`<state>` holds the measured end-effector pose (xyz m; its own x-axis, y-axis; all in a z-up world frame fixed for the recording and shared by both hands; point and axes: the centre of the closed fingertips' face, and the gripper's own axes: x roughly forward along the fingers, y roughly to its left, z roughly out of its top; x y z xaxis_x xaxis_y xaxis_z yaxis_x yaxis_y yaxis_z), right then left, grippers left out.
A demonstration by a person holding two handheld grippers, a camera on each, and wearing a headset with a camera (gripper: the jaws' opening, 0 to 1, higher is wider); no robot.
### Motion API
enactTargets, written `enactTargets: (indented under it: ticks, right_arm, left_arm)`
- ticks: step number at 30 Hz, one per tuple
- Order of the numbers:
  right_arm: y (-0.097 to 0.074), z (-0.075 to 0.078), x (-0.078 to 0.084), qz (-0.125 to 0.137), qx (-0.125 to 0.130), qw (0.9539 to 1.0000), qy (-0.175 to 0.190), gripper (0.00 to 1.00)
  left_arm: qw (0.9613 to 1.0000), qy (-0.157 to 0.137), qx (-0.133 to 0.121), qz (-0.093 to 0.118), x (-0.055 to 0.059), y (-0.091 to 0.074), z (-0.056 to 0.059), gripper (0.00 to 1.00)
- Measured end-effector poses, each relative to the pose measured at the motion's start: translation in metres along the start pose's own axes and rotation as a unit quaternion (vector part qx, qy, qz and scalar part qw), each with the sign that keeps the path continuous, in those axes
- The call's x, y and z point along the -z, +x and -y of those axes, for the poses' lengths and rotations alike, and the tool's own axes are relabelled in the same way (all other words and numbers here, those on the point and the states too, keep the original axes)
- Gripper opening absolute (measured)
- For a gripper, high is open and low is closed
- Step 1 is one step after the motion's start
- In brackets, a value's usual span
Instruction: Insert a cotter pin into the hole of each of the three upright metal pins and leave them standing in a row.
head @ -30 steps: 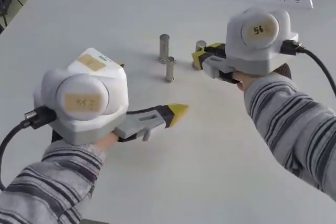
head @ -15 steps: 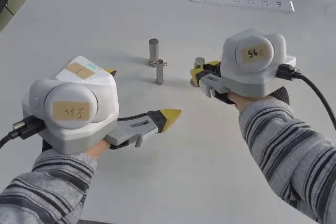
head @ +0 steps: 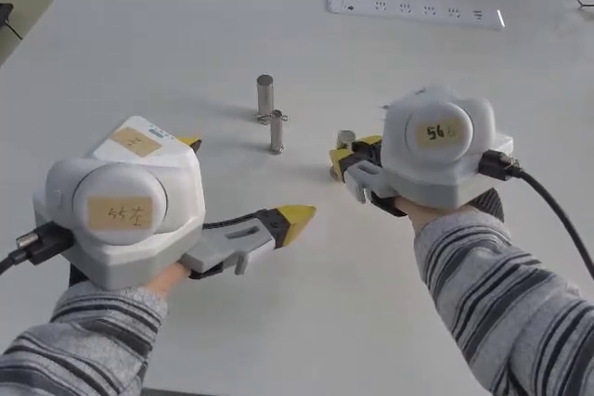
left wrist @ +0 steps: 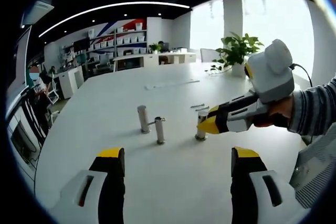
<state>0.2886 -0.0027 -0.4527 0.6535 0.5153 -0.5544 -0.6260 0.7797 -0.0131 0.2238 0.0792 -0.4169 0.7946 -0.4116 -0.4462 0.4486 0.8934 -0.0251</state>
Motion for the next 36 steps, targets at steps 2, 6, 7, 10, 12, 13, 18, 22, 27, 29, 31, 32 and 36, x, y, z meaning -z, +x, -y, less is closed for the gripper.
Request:
enactTargets:
  ticks: [2,6,7,10,12,13,18,22,27,29,31,32,36]
  right_arm:
    - [-0.001,0.0,0.003,-0.004,0.002,1.0,-0.001,0.08]
    - [-0.003,-0.001,0.006,-0.003,0.003,1.0,0.002,0.08]
    - [-0.004,-0.001,0.006,-0.003,0.004,1.0,-0.002,0.08]
    - [-0.005,-0.002,0.007,-0.002,0.003,1.0,0.005,0.08]
    - [-0.006,-0.003,0.007,-0.001,0.004,1.0,0.002,0.08]
    - [-0.006,-0.003,0.007,-0.002,0.003,1.0,0.005,0.08]
    - [-0.007,-0.004,0.008,-0.003,0.007,1.0,0.006,0.08]
    - [-0.007,-0.003,0.008,-0.006,0.004,0.9996,0.027,0.09]
    - [-0.011,-0.006,-0.001,0.003,-0.011,0.9998,0.015,0.14]
    - [-0.013,-0.007,-0.004,0.008,-0.017,0.9998,0.006,0.19]
    - [-0.017,-0.006,-0.005,0.01,-0.022,0.9996,0.012,0.21]
    - [-0.019,-0.005,-0.005,0.012,-0.023,0.9995,0.016,0.23]
    - [-0.028,0.001,-0.005,0.011,-0.034,0.9991,0.024,0.24]
  left_arm:
    - [1.0,-0.002,0.001,0.001,0.0,-0.001,0.001,0.82]
    - [1.0,-0.002,0.001,-0.003,0.002,-0.001,0.001,0.82]
    - [1.0,-0.004,0.001,-0.004,0.002,-0.001,0.001,0.82]
    - [1.0,-0.005,0.002,-0.006,0.004,-0.001,0.001,0.81]
    - [1.0,-0.004,0.003,-0.006,0.004,-0.001,0.002,0.81]
    - [1.0,-0.004,0.004,-0.006,0.004,-0.001,0.002,0.81]
    - [0.9999,-0.004,0.006,-0.007,0.004,0.0,0.004,0.82]
    - [0.9999,-0.004,0.007,-0.008,0.005,0.0,0.005,0.82]
    - [0.9999,-0.009,0.007,-0.008,0.005,-0.001,0.005,0.82]
    - [0.9999,-0.011,0.006,-0.007,0.004,-0.001,0.005,0.82]
    - [0.9999,-0.013,0.007,-0.005,0.003,-0.002,0.005,0.82]
    - [0.9999,-0.013,0.007,-0.005,0.003,-0.002,0.005,0.82]
    - [0.9999,-0.012,0.007,-0.005,0.001,-0.004,0.005,0.82]
